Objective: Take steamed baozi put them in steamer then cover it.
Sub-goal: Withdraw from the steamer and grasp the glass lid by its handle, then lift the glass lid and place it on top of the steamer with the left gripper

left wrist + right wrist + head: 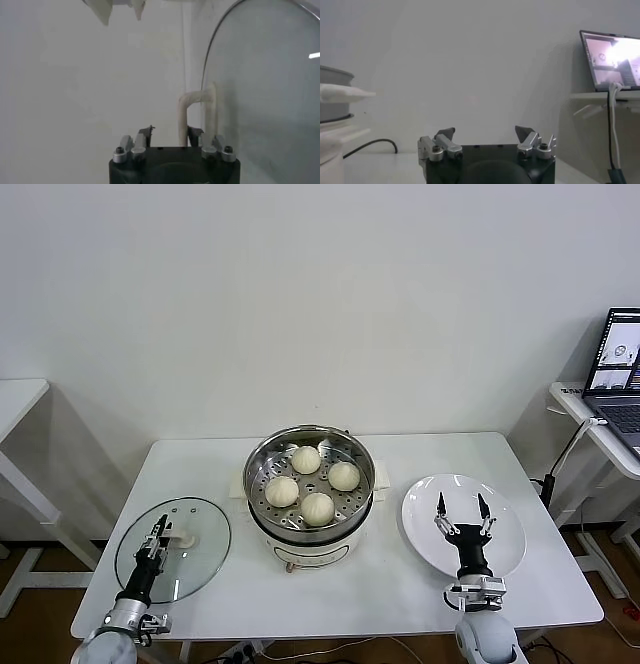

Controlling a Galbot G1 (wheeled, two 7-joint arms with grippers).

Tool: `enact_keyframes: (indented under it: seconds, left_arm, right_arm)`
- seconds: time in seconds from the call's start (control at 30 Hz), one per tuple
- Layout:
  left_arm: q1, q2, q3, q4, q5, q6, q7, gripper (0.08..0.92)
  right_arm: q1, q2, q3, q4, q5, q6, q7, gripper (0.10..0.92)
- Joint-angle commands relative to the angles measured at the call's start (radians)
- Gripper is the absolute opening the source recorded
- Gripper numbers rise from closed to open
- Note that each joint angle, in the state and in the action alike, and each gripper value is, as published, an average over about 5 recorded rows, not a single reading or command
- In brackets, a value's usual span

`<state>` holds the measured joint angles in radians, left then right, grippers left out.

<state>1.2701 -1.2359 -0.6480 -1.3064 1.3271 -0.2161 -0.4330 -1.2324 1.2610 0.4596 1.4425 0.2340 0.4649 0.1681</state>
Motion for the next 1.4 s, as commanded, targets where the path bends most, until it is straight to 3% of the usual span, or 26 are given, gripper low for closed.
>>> enact_keyframes:
  seconds: [0.03,0.17,0.27,0.6,0.73,0.87,1.0,1.2,1.4]
  left_arm:
    - [-0.007,0.006,0.005,0.011,-0.006,0.001,0.008,0.385]
    - [0.003,0.020,0.001,-0.029,-0.036,0.004,0.020,0.264]
    - [0.034,0.033,-0.019,-0.126,-0.094,0.034,0.044,0.200]
    - [0.054,0.096,-0.131,-0.617,-0.261,0.252,0.184,0.185]
    - [0.016,0.115,-0.052,-0.774,-0.263,0.348,0.252,0.185]
    - [-0.020,0.091,0.139,-0.893,-0.243,0.456,0.309,0.185]
    - [-0.062,0.021,0.366,-0.918,-0.213,0.549,0.355,0.185]
    - [-0.164,-0.082,0.641,-0.829,-0.146,0.651,0.447,0.185]
    - [-0.234,-0.165,0.727,-0.752,-0.036,0.725,0.606,0.185]
  right_arm:
    - [0.004,0.002,0.005,-0.001,-0.014,0.002,0.002,0.823]
    - [0.007,0.001,0.008,0.007,-0.017,0.001,0.004,0.823]
    - [0.007,0.000,0.008,0.011,-0.017,0.000,0.004,0.823]
    - [0.006,0.000,0.010,0.020,-0.017,0.000,0.004,0.823]
    - [0.004,-0.002,0.010,0.027,-0.017,-0.006,0.005,0.823]
    - [0.004,0.002,0.012,0.029,-0.017,-0.014,0.006,0.823]
    - [0.005,0.007,0.017,0.024,-0.019,-0.016,0.007,0.823]
    - [-0.002,0.010,0.032,0.021,-0.024,-0.015,0.007,0.823]
    - [-0.010,0.024,0.051,0.006,-0.033,-0.007,0.006,0.823]
